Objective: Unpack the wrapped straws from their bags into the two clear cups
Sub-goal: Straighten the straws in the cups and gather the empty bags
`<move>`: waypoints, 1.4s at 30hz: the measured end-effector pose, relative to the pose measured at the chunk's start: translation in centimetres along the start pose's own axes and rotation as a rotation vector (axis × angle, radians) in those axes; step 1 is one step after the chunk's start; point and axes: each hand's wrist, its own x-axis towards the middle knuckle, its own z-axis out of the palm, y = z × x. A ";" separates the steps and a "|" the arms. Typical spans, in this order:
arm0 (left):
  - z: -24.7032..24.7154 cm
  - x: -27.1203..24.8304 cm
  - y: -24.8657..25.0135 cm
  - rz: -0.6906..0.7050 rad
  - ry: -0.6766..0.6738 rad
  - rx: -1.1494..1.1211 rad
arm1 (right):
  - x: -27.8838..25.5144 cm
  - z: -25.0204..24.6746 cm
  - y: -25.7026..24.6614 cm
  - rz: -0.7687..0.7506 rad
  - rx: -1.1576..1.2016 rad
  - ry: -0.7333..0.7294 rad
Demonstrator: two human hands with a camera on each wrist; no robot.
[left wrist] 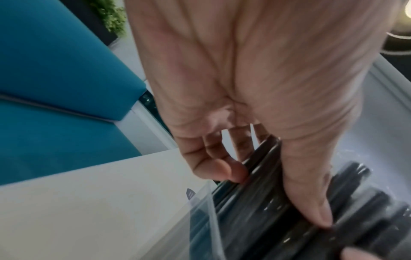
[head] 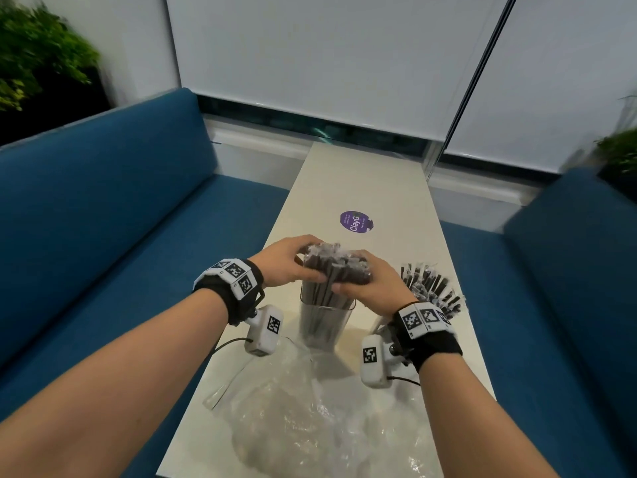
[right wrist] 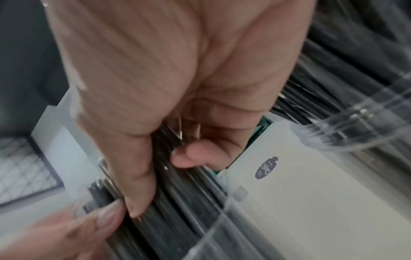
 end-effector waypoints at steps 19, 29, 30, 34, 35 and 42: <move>-0.1 0.2 0.0 -0.052 -0.039 0.173 | 0.9 -0.3 -0.6 -0.042 -0.025 0.038; -0.5 -0.7 -2.0 -0.092 -0.068 0.006 | -0.7 -0.4 0.9 0.043 0.041 -0.041; -0.4 -0.7 -2.2 -0.081 -0.061 0.012 | -0.8 -0.2 1.0 0.045 0.024 -0.052; 0.2 -0.4 -2.3 -0.066 0.008 0.055 | -0.6 0.6 1.2 0.024 -0.061 -0.003; 0.3 -0.4 -2.2 -0.065 0.013 0.047 | -0.6 0.6 1.2 0.029 -0.060 0.011; -0.3 -1.2 -2.4 -0.134 -0.026 0.051 | -1.1 0.0 0.7 0.019 -0.038 -0.031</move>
